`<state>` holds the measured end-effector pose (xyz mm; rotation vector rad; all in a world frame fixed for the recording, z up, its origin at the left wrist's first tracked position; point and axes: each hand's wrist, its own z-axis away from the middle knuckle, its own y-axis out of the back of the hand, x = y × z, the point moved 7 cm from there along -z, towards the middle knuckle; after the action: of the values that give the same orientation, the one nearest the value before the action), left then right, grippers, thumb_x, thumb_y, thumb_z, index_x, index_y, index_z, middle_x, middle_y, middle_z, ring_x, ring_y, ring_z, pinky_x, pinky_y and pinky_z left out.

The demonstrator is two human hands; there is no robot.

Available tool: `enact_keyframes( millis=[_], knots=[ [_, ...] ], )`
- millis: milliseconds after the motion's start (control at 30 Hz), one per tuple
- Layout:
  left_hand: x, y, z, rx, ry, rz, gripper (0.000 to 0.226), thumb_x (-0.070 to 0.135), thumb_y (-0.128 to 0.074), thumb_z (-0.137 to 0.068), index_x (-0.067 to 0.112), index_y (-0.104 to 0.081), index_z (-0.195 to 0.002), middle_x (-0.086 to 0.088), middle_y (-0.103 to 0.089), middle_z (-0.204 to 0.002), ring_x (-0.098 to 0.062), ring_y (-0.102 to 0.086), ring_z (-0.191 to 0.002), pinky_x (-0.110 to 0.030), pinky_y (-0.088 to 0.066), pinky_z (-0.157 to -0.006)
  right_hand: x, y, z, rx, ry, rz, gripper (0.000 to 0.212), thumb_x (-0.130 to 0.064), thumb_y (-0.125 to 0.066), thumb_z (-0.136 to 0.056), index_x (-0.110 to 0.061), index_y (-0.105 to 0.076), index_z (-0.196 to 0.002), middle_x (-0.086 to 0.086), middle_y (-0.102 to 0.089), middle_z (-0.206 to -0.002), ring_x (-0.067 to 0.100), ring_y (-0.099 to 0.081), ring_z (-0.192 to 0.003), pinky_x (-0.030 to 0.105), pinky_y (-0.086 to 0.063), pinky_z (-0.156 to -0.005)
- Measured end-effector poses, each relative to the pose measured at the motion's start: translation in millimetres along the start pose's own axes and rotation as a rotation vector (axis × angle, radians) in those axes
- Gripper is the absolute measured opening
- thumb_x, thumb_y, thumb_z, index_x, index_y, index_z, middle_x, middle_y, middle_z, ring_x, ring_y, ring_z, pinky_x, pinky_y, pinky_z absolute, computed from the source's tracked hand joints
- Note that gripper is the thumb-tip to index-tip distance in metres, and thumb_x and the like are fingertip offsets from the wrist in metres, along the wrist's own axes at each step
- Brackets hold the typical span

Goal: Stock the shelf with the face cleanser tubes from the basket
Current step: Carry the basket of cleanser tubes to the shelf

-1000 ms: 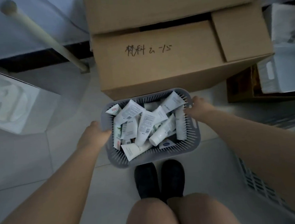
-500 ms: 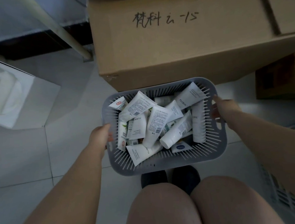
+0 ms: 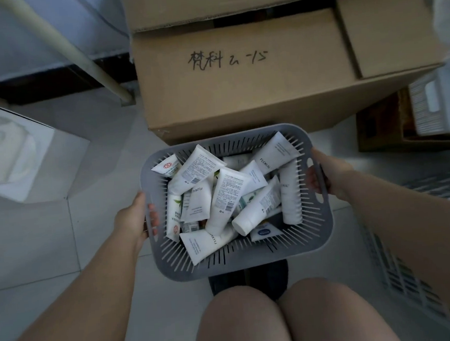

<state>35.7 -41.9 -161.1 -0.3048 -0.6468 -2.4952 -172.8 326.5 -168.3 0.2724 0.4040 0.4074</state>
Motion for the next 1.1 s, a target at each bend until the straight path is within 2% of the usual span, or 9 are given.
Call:
enact_keyframes(
  millis=[100, 367, 500, 600, 700, 867, 967, 1100],
  knots=[
    [19.4, 18.5, 48.6, -0.013, -0.024, -0.025, 0.043, 0.046, -0.045, -0.094, 0.011, -0.054, -0.069, -0.008, -0.054, -0.066, -0.021, -0.050, -0.056, -0.033, -0.046, -0.055, -9.3, 21.8, 49.7, 0.013, -0.009, -0.013, 0.058, -0.061, -0.053, -0.082, -0.007, -0.054, -0.062, 0.010, -0.055, -0.059, 0.022, -0.050, -0.050, 0.028, -0.044, -0.051],
    [105.4, 82.0, 203.4, 0.027, -0.147, -0.087, 0.039, 0.038, -0.050, -0.092, 0.005, -0.058, -0.072, -0.012, -0.057, -0.061, -0.025, -0.049, -0.049, -0.034, -0.044, -0.054, -60.0, 100.3, 222.1, 0.041, -0.039, -0.090, 0.052, -0.062, -0.060, -0.075, -0.010, -0.057, -0.068, 0.009, -0.057, -0.062, 0.022, -0.052, -0.054, 0.033, -0.046, -0.058],
    [153.3, 105.4, 285.2, 0.042, -0.201, -0.079, 0.038, 0.040, -0.057, -0.088, 0.007, -0.060, -0.069, -0.011, -0.059, -0.063, -0.024, -0.054, -0.051, -0.034, -0.048, -0.051, -91.9, 144.5, 313.0, 0.077, 0.001, -0.141, 0.055, -0.063, -0.059, -0.075, -0.009, -0.059, -0.072, 0.009, -0.059, -0.063, 0.023, -0.055, -0.055, 0.031, -0.049, -0.058],
    [176.5, 111.5, 335.0, -0.008, -0.217, -0.080, 0.041, 0.046, -0.058, -0.086, 0.008, -0.060, -0.071, -0.010, -0.059, -0.065, -0.023, -0.055, -0.054, -0.034, -0.048, -0.053, -97.7, 175.1, 364.6, 0.084, 0.028, -0.202, 0.054, -0.060, -0.056, -0.081, -0.007, -0.058, -0.068, 0.010, -0.059, -0.061, 0.023, -0.055, -0.053, 0.028, -0.047, -0.054],
    [199.0, 108.7, 380.1, -0.061, -0.254, -0.091, 0.042, 0.048, -0.056, -0.087, 0.008, -0.058, -0.072, -0.010, -0.057, -0.065, -0.023, -0.053, -0.054, -0.033, -0.046, -0.052, -99.3, 201.1, 408.3, 0.121, 0.063, -0.268, 0.054, -0.060, -0.059, -0.079, -0.008, -0.056, -0.066, 0.010, -0.056, -0.059, 0.022, -0.051, -0.050, 0.028, -0.046, -0.053],
    [226.6, 91.5, 416.8, -0.136, -0.303, -0.148, 0.042, 0.044, -0.051, -0.089, 0.009, -0.052, -0.065, -0.010, -0.053, -0.061, -0.023, -0.049, -0.049, -0.030, -0.041, -0.049, -97.2, 228.7, 448.4, 0.221, 0.087, -0.373, 0.053, -0.057, -0.062, -0.077, -0.005, -0.058, -0.071, 0.010, -0.055, -0.056, 0.020, -0.049, -0.044, 0.023, -0.043, -0.042],
    [237.8, 79.5, 417.4, -0.183, -0.296, -0.213, 0.043, 0.045, -0.051, -0.088, 0.010, -0.050, -0.062, -0.010, -0.052, -0.059, -0.023, -0.048, -0.047, -0.029, -0.042, -0.047, -83.2, 234.6, 457.7, 0.274, 0.048, -0.437, 0.054, -0.060, -0.062, -0.072, -0.006, -0.058, -0.068, 0.011, -0.058, -0.055, 0.021, -0.051, -0.043, 0.024, -0.043, -0.045],
    [253.6, 59.1, 416.9, -0.291, -0.270, -0.355, 0.046, 0.046, -0.049, -0.091, 0.011, -0.048, -0.062, -0.009, -0.050, -0.059, -0.022, -0.047, -0.049, -0.029, -0.040, -0.049, -52.2, 230.2, 477.1, 0.328, -0.015, -0.556, 0.054, -0.057, -0.058, -0.080, -0.005, -0.054, -0.067, 0.013, -0.057, -0.058, 0.022, -0.051, -0.044, 0.024, -0.044, -0.046]
  ],
)
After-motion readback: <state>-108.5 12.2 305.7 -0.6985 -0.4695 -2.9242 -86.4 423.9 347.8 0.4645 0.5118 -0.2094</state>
